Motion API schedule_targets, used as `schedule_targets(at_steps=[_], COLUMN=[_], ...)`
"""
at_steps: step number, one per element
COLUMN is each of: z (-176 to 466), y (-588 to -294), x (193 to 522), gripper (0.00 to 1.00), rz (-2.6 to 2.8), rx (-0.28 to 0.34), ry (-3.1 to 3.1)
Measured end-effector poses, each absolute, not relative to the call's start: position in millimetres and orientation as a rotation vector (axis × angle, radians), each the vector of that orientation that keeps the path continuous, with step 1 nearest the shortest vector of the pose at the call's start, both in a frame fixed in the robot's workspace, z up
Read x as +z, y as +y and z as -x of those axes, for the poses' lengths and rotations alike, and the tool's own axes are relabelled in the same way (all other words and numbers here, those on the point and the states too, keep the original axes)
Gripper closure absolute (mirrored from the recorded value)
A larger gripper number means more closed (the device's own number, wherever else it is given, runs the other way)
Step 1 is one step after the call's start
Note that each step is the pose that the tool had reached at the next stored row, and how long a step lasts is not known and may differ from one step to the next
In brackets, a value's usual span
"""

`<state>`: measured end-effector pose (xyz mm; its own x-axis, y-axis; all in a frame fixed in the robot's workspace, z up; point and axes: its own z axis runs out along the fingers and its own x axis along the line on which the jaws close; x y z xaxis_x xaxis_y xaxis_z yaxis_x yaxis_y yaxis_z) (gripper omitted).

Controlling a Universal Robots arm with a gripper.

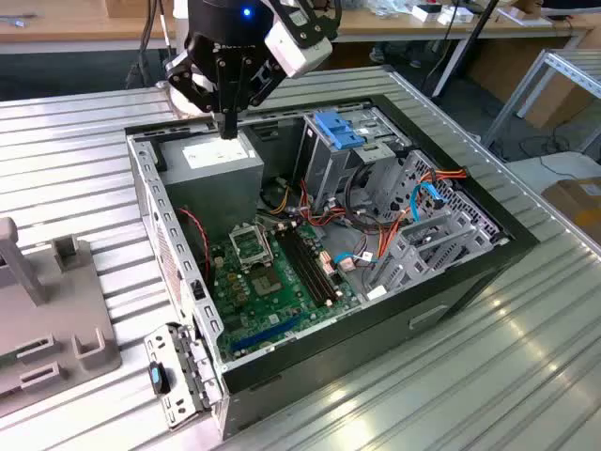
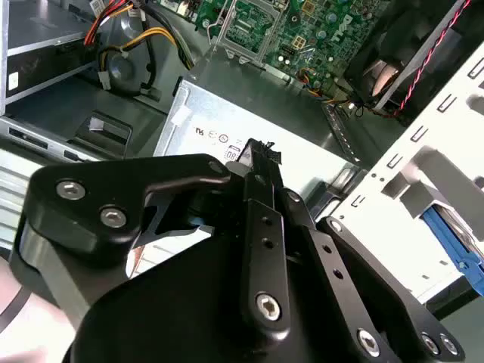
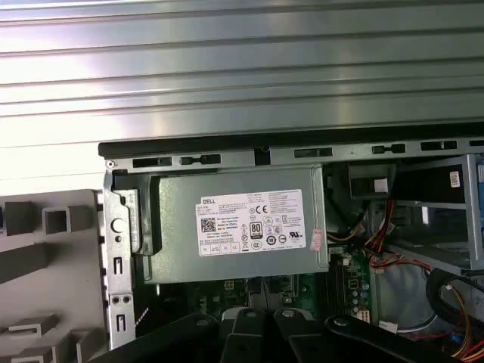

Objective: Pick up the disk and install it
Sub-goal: 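Reach for the disk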

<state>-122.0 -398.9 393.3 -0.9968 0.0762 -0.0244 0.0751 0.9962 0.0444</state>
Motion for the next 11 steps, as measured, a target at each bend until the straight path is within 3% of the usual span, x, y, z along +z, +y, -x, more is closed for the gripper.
schedule_targets(at_steps=[11], z=[122.0], y=[-398.9], x=[393.3], gripper=[0.89], rz=[-0.118], rx=[0.068], ry=[3.112])
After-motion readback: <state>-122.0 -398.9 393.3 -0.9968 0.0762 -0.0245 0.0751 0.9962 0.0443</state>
